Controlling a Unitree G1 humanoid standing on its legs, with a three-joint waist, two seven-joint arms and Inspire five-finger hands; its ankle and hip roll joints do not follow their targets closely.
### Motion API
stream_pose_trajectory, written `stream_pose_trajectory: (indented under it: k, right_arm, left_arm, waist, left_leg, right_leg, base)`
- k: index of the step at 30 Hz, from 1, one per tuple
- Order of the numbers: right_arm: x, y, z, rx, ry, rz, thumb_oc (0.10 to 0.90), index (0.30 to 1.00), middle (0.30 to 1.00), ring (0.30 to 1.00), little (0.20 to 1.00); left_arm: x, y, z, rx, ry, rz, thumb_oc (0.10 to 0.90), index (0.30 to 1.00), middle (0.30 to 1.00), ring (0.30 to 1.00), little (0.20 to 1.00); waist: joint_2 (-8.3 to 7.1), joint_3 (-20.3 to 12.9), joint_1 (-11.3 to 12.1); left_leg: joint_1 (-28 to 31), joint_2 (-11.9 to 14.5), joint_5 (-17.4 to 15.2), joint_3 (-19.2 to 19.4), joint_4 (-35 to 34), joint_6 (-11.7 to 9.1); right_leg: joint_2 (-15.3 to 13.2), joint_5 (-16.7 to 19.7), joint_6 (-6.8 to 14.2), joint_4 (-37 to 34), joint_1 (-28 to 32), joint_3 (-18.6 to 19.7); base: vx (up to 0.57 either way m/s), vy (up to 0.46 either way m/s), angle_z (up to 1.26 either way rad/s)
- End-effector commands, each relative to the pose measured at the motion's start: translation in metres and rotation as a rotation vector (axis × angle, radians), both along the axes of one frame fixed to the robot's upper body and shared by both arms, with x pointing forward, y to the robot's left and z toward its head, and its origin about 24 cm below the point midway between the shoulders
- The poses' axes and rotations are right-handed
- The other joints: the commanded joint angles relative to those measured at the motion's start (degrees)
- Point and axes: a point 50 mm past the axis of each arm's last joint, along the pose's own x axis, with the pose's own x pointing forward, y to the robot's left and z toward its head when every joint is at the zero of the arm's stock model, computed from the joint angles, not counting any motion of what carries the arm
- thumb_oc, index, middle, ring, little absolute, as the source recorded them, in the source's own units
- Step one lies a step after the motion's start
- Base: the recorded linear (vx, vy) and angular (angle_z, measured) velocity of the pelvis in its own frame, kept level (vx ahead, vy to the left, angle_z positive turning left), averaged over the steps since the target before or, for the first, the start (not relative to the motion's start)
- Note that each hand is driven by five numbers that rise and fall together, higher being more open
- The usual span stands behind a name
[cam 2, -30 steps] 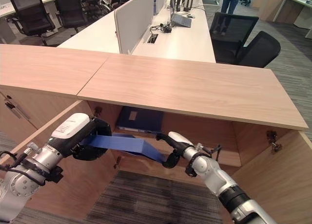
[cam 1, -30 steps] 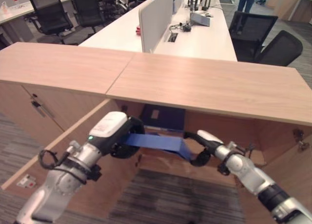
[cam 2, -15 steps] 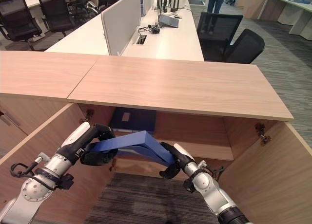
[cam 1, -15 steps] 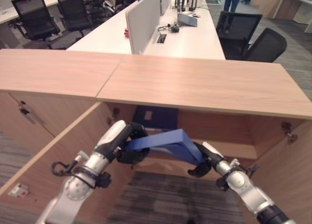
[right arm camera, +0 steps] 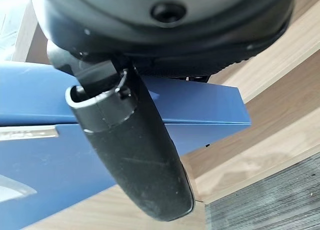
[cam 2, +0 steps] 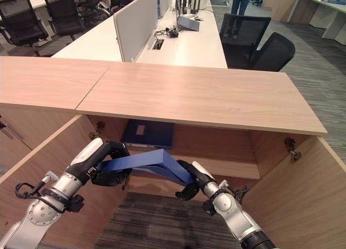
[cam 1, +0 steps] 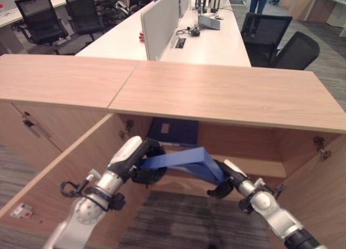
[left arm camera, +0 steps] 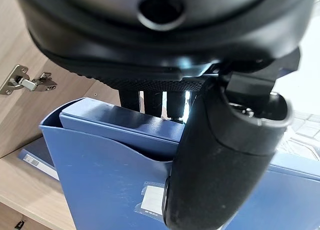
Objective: Put the empty folder in the office cabinet
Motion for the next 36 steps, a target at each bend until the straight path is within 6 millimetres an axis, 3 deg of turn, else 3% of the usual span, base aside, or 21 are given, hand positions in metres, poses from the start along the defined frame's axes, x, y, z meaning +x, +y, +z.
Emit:
stream_pose_trajectory:
  k: [1, 10, 11, 12, 19, 28, 29, 30, 31, 36]
  right_arm:
    - [0.026, 0.078, 0.056, 0.387, -0.201, 0.165, 0.8, 0.9, 0.9, 0.9, 0.9]
    - [0.02, 0.115, 0.064, 0.705, -0.093, 0.2, 0.8, 0.9, 0.9, 0.9, 0.9]
    - [0.019, 0.118, 0.063, 0.724, -0.078, 0.203, 0.552, 0.528, 0.528, 0.528, 0.528]
    - [0.017, 0.121, 0.062, 0.743, -0.058, 0.216, 0.4, 0.3, 0.3, 0.3, 0.3]
    - [0.0, 0.14, 0.044, 0.777, 0.099, 0.31, 0.4, 0.3, 0.3, 0.3, 0.3]
    - [-0.016, 0.136, 0.025, 0.686, 0.198, 0.421, 0.4, 0.3, 0.3, 0.3, 0.3]
    - [-0.016, 0.136, 0.025, 0.686, 0.199, 0.421, 0.4, 0.3, 0.3, 0.3, 0.3]
    - [-0.016, 0.132, 0.02, 0.678, 0.205, 0.391, 0.4, 0.3, 0.3, 0.3, 0.3]
    - [-0.016, 0.129, 0.017, 0.67, 0.209, 0.373, 0.4, 0.3, 0.3, 0.3, 0.3]
    - [-0.023, 0.099, -0.013, 0.637, 0.265, 0.174, 0.4, 0.3, 0.3, 0.3, 0.3]
  left_arm:
    - [0.013, -0.054, 0.047, -0.423, -0.164, -0.256, 0.4, 0.3, 0.3, 0.3, 0.3]
    - [0.013, -0.08, 0.026, -0.593, 0.053, -0.367, 0.4, 0.3, 0.3, 0.3, 0.3]
    - [0.013, -0.081, 0.025, -0.61, 0.069, -0.378, 0.4, 0.3, 0.3, 0.3, 0.3]
    - [0.013, -0.084, 0.024, -0.631, 0.09, -0.39, 0.4, 0.3, 0.3, 0.3, 0.3]
    - [0.016, -0.1, 0.014, -0.784, 0.234, -0.466, 0.4, 0.3, 0.3, 0.3, 0.3]
    - [0.017, -0.093, 0.012, -0.709, 0.247, -0.498, 0.4, 0.3, 0.3, 0.3, 0.3]
    - [0.016, -0.093, 0.012, -0.709, 0.247, -0.498, 0.413, 0.319, 0.319, 0.319, 0.319]
    - [0.017, -0.089, 0.01, -0.703, 0.243, -0.474, 0.566, 0.549, 0.549, 0.549, 0.549]
    - [0.016, -0.086, 0.008, -0.697, 0.244, -0.456, 0.8, 0.9, 0.9, 0.9, 0.9]
    - [0.012, -0.053, -0.016, -0.683, 0.263, -0.237, 0.8, 0.9, 0.9, 0.9, 0.9]
  waist:
    - [-2.08, -3.4, -0.4]
    - [-1.96, -3.0, -0.7]
    - [-1.97, -3.0, -0.7]
    - [-1.98, -3.0, -0.7]
    - [-2.1, -2.9, -1.2]
    - [-2.18, -3.1, -1.1]
    - [-2.18, -3.2, -1.1]
    - [-2.14, -3.1, -1.1]
    - [-2.14, -3.2, -1.1]
    - [-2.14, -3.1, -0.9]
  left_leg:
    - [0.9, -0.4, -4.6, -2.1, -0.4, -1.0]
    - [0.8, -0.5, -4.5, -2.1, -0.4, -0.9]
    - [0.8, -0.5, -4.5, -2.1, -0.4, -1.0]
    - [0.7, -0.5, -4.5, -2.1, -0.4, -1.0]
    - [0.7, -0.5, -4.4, -1.9, -0.4, -1.0]
    - [0.5, -0.4, -4.3, -2.1, -0.4, -1.3]
    - [0.5, -0.4, -4.3, -2.1, -0.4, -1.3]
    - [0.5, -0.4, -4.3, -2.1, -0.4, -1.3]
    - [0.5, -0.4, -4.3, -2.1, -0.4, -1.3]
    - [0.4, -0.4, -4.3, -2.2, -0.4, -1.2]
  right_leg:
    - [-1.9, -5.1, 3.7, 0.4, 3.1, -0.7]
    - [-1.8, -4.9, 3.6, 0.4, 3.1, -0.5]
    - [-1.8, -4.9, 3.6, 0.4, 3.1, -0.5]
    - [-1.8, -4.9, 3.5, 0.4, 3.2, -0.5]
    - [-1.8, -4.8, 3.5, 0.4, 3.0, -0.3]
    - [-1.9, -4.8, 3.7, 0.4, 2.9, -0.6]
    - [-1.9, -4.8, 3.7, 0.4, 2.9, -0.6]
    - [-1.9, -4.8, 3.7, 0.4, 2.9, -0.6]
    - [-1.9, -4.8, 3.7, 0.4, 3.0, -0.6]
    - [-2.0, -4.7, 3.7, 0.4, 2.8, -0.8]
  base:
    - [0.0, 0.0, 0.0]
    - [0.0, 0.0, 0.0]
    - [0.0, 0.0, 0.0]
    - [0.0, 0.0, 0.0]
    - [0.0, 0.0, 0.0]
    - [0.0, 0.0, 0.0]
    - [0.0, 0.0, 0.0]
    - [0.0, 0.0, 0.0]
    - [0.0, 0.0, 0.0]
    - [0.0, 0.001, 0.01]
